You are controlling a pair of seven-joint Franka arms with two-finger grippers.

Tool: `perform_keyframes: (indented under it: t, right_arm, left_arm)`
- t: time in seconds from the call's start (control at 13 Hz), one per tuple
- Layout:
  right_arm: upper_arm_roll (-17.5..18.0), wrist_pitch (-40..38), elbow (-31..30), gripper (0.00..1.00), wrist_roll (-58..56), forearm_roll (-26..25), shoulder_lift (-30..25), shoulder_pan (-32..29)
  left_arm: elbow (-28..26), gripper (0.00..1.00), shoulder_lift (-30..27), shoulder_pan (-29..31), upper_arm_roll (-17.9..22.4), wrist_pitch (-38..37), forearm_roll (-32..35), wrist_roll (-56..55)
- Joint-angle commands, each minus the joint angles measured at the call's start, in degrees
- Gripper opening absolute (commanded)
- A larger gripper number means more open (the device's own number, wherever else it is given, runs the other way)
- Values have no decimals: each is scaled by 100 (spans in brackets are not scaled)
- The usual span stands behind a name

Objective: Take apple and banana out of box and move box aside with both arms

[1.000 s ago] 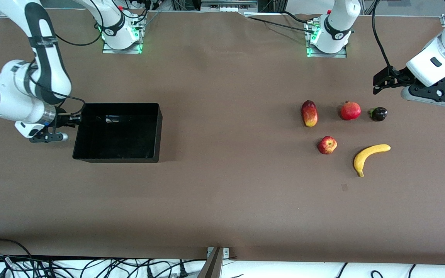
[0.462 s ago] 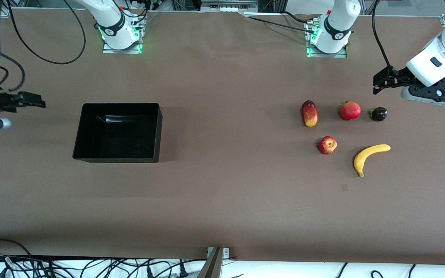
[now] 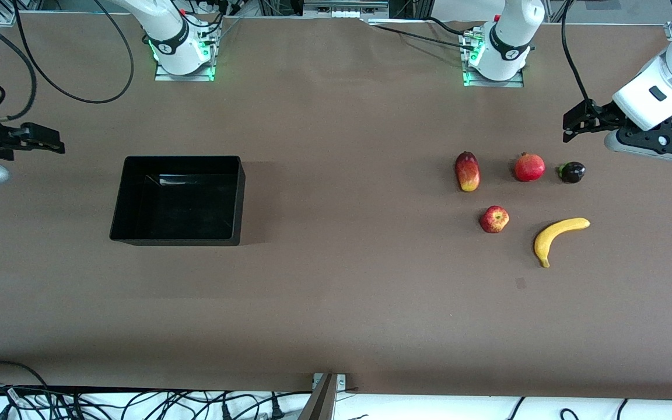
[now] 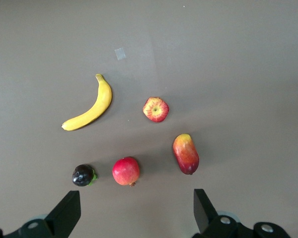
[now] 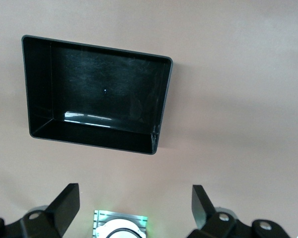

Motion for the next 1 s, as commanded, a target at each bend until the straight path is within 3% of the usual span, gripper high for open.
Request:
perform_keyframes:
  t: [0.0, 0.08, 0.23, 0.31, 0.54, 0.92]
  right_arm:
    - [911, -138, -92, 100, 103, -265, -203, -893]
    - [1113, -69, -354, 100, 77, -275, -352, -1095]
    - [2226, 473, -1055, 100, 129, -546, -887, -1963]
    - [2597, 781, -1399, 100, 112, -730, -1142, -2341]
    - [2689, 881, -1561, 100, 68, -715, -1364, -2609]
    - [2636, 828, -1561, 100, 129, -688, -1487, -2487]
  left_arm:
    - [144, 100, 46, 7, -33, -124, 43, -58]
    - [144, 100, 46, 7, -33, -124, 43, -58]
    - [135, 100, 46, 7, -33, -124, 43, -58]
    - [135, 100, 46, 16, -33, -124, 43, -58]
    - [135, 100, 46, 7, -33, -124, 43, -58]
    - [135, 100, 46, 16, -25, -124, 43, -58]
